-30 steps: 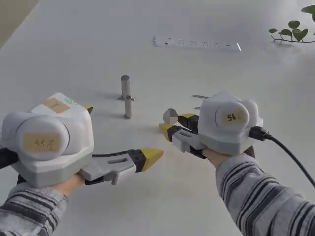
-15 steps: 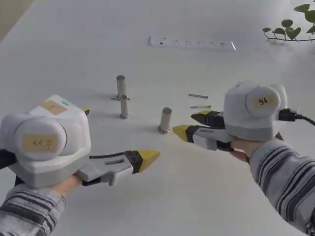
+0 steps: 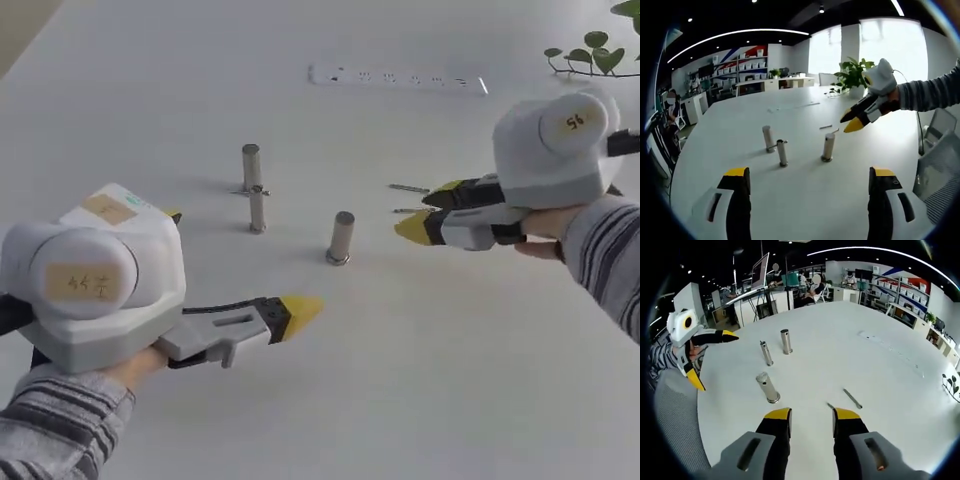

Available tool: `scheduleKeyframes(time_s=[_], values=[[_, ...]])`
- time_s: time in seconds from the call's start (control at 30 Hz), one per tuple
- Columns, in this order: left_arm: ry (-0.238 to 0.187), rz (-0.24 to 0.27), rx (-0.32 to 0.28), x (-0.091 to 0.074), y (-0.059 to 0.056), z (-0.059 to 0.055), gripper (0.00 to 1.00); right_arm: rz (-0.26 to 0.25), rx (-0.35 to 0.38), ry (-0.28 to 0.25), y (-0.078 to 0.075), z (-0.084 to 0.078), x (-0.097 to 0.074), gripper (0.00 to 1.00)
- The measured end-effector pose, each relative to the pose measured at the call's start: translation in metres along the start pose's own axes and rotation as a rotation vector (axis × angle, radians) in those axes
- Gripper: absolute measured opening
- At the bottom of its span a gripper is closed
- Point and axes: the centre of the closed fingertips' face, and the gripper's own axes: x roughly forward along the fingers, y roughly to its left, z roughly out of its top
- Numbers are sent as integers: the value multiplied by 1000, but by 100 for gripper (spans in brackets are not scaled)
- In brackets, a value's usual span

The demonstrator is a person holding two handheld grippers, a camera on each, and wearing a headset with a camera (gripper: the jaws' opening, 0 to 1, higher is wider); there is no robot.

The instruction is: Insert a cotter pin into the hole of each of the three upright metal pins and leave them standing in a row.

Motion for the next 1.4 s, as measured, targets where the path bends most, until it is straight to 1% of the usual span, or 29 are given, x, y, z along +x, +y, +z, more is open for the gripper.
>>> scheduleKeyframes(time_s=[0.07,0.13,0.3,0.6,0.7,0.8,0.9,0.97,1.13,1.23,1.4], values=[[10,0,3,0,1,-2,97,20,7,27,-2,-3,0,28],[16,2,5,0,1,-3,97,26,4,37,-4,-3,0,27],[10,4,1,0,2,-2,96,34,-19,89,-15,-6,5,25],[13,2,-3,-1,2,-3,94,61,-118,215,-25,-18,12,19],[15,4,1,-1,3,-3,93,71,-132,245,-26,-21,13,18],[22,9,-2,-1,6,-5,93,88,-150,273,-24,-23,16,17],[22,11,-3,-1,6,-6,92,88,-165,296,-25,-25,18,14],[26,8,-4,-2,6,-7,91,85,-155,322,-28,-28,18,12],[28,9,-7,-2,7,-7,91,94,-142,327,-29,-27,18,8],[30,9,-9,-2,8,-8,90,113,-137,348,-25,-30,16,8],[30,7,-8,-1,7,-8,90,120,-186,387,-23,-35,14,5]])
